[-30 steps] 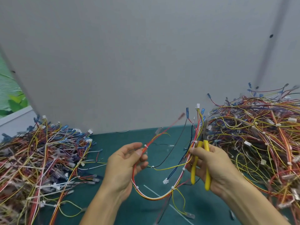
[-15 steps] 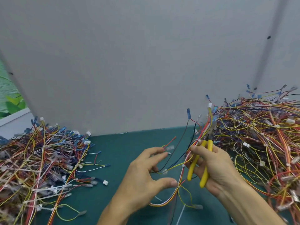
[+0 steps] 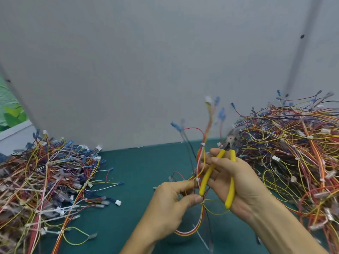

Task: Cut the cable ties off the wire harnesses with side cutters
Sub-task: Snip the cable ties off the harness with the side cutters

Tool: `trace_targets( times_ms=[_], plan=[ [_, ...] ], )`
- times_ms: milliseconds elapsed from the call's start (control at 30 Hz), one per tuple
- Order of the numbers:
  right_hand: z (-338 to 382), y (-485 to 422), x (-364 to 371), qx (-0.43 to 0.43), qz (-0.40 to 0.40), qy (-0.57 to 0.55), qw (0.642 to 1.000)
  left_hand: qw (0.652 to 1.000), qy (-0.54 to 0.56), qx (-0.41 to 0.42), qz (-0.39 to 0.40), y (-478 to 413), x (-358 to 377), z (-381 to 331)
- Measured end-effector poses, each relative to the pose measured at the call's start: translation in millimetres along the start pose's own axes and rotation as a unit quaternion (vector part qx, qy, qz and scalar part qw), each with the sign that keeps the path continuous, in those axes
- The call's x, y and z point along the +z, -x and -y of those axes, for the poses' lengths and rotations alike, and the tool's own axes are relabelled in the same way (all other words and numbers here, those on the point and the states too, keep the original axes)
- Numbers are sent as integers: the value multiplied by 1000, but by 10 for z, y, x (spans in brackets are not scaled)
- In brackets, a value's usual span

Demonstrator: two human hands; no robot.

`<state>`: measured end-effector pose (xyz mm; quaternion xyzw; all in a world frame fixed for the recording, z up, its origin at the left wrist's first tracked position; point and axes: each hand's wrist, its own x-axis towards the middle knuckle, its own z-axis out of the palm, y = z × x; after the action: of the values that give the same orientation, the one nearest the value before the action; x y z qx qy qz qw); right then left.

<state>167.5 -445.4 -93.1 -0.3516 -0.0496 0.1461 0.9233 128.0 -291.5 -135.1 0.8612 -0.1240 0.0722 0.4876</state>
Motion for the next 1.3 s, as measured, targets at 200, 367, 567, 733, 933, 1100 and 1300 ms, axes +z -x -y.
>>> trace_targets(
  times_ms=[200,367,567,733,933,1100,1300],
  plan=[
    [141,21,-32,-5,56,24,998,986,157,-56,3,1,-14,41],
    [276,17,-73,-120,-39,172,977,986,147,-69,-39,-2,-29,33],
    [-100,119,23,-160,-6,547,822,998,36,-38,-46,3,-5,-17],
    [-291,130,29,-145,-58,648,746,973,-215,27,-78,34,61,-55],
    [-283,45,-52,-110,-82,546,827,931,-342,106,-67,30,87,-10],
    [-73,-47,-174,-144,-129,397,897,970,-160,62,-170,20,-25,-80],
    [153,-108,-270,-248,-187,336,889,973,-188,-99,-87,-11,-192,159]
  ],
)
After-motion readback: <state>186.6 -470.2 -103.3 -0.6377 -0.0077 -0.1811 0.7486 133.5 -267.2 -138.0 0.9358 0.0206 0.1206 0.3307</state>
